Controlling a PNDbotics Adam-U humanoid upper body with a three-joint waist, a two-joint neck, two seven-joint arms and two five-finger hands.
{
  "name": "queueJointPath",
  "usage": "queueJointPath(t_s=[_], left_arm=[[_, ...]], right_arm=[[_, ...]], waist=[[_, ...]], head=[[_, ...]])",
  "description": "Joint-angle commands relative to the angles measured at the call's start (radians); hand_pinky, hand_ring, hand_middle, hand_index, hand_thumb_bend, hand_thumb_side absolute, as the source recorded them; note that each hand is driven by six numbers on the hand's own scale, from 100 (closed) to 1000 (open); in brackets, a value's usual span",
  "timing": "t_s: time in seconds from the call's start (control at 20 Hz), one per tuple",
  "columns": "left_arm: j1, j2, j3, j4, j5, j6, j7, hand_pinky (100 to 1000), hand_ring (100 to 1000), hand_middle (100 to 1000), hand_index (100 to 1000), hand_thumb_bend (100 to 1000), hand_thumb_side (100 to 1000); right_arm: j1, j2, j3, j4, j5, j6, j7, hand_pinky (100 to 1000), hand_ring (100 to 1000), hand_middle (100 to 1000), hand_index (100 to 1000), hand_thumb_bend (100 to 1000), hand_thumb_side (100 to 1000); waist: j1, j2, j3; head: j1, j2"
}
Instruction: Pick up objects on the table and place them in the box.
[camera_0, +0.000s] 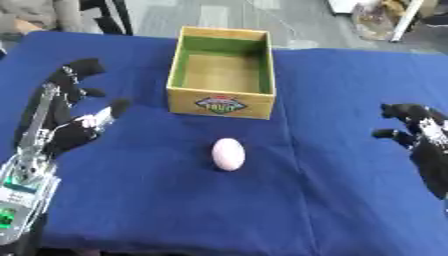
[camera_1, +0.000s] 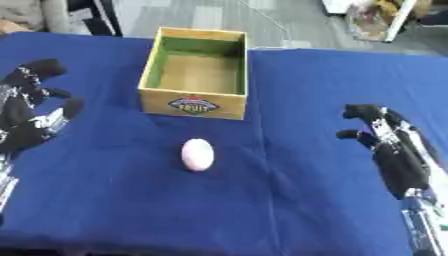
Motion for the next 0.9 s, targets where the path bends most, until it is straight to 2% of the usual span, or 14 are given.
queueJointPath(t_s=[0.05,0.4,0.6,0.9], left_arm=[[-0.033,0.06,-0.035,-0.008,-0.024,-0.003,-0.045,649,856,688,820,587,273],[-0.132,0.109,-0.138,0.063,-0.089,-0.017,-0.166,646,841,651,816,563,193],[-0.189,0.118,-0.186,0.119,-0.152,-0.042,-0.242,651,834,640,816,537,110],[-0.249,0.123,-0.234,0.201,-0.247,-0.089,-0.323,649,816,630,809,587,100]], right_arm=[[-0.01,-0.026,-0.001,-0.027,-0.004,-0.002,0.005,640,948,629,705,100,528],[-0.009,-0.026,0.004,-0.029,-0.006,-0.001,0.008,640,948,629,705,100,526],[-0.01,-0.027,0.005,-0.03,-0.009,-0.001,0.008,640,947,629,705,100,525],[-0.008,-0.027,0.003,-0.027,-0.007,0.002,0.002,642,955,630,703,100,526]], waist=[[0.003,-0.015,-0.003],[0.001,-0.019,-0.018],[0.002,-0.021,-0.027],[0.003,-0.025,-0.04]], head=[[0.004,0.005],[0.012,0.01],[0.016,0.014],[0.019,0.016]])
